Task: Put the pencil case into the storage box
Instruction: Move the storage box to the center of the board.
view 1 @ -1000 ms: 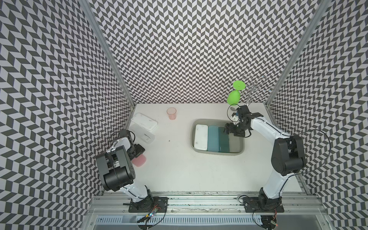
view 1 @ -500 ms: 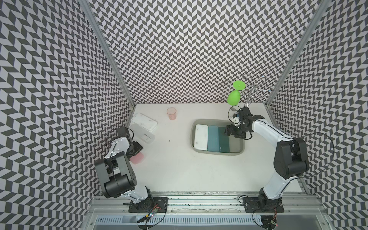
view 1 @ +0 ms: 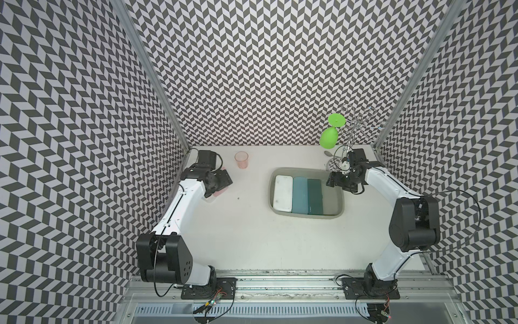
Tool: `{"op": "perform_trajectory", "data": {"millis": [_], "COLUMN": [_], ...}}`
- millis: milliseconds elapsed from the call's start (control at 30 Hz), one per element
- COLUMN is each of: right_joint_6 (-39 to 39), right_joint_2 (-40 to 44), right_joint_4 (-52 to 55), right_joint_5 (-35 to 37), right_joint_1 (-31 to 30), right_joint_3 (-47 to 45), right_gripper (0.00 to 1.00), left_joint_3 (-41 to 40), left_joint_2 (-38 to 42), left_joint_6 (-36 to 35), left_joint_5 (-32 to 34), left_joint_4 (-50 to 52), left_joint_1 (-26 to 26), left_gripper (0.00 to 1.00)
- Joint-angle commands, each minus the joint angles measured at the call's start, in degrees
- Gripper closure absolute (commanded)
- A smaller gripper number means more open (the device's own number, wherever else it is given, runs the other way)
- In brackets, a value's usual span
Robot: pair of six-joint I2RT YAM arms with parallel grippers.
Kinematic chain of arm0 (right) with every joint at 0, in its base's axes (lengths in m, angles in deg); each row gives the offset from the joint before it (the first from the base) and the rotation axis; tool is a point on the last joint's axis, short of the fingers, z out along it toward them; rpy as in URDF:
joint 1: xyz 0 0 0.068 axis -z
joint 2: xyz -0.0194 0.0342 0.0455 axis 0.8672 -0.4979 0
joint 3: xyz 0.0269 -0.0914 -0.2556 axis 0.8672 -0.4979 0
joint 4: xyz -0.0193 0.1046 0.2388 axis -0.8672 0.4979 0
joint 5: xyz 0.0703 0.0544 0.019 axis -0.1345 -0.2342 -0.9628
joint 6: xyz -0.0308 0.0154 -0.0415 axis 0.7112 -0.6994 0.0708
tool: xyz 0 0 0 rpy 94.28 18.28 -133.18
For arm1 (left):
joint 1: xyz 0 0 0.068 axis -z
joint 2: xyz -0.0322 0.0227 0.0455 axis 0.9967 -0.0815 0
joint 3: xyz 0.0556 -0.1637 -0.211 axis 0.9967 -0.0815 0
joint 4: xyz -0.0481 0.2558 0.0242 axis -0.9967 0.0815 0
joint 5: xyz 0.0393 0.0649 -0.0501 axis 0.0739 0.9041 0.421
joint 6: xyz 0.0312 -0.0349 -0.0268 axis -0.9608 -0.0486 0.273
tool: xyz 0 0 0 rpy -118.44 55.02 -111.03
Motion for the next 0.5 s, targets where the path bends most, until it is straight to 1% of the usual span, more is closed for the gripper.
{"op": "perform_trajectory", "data": {"millis": [0, 133, 200, 333, 467], "right_joint_6": [2.55, 3.56, 4.04, 5.66, 6.29], "right_joint_2": [-0.65, -3.48, -5.43, -9.89, -13.11], "right_joint_4": [-0.7, -3.11, -4.33, -4.92, -5.64], "right_joint_5": [5.94, 4.18, 2.56, 1.71, -0.12], "right_joint_1": [1.56, 2.32, 2.25, 1.9, 0.92], "right_joint_3": [1.96, 2.33, 3.08, 6.06, 8.42], "right_gripper": [0.12, 0.14, 0.16, 0.19, 0.25], "left_joint_3": [4.27, 8.81, 10.45, 13.49, 15.54], "left_joint_2": [-2.78, -6.74, -8.21, -10.46, -12.05], "left_joint_6": [3.45, 4.79, 5.1, 4.59, 3.66], "left_joint_5": [-0.7, 0.04, -0.03, 0.58, 0.93], "left_joint_4": [1.91, 2.59, 2.65, 3.35, 3.93], "left_joint_1": [6.05, 12.25, 14.09, 17.18, 19.57], "left_gripper": [0.18, 0.18, 0.18, 0.18, 0.18]}}
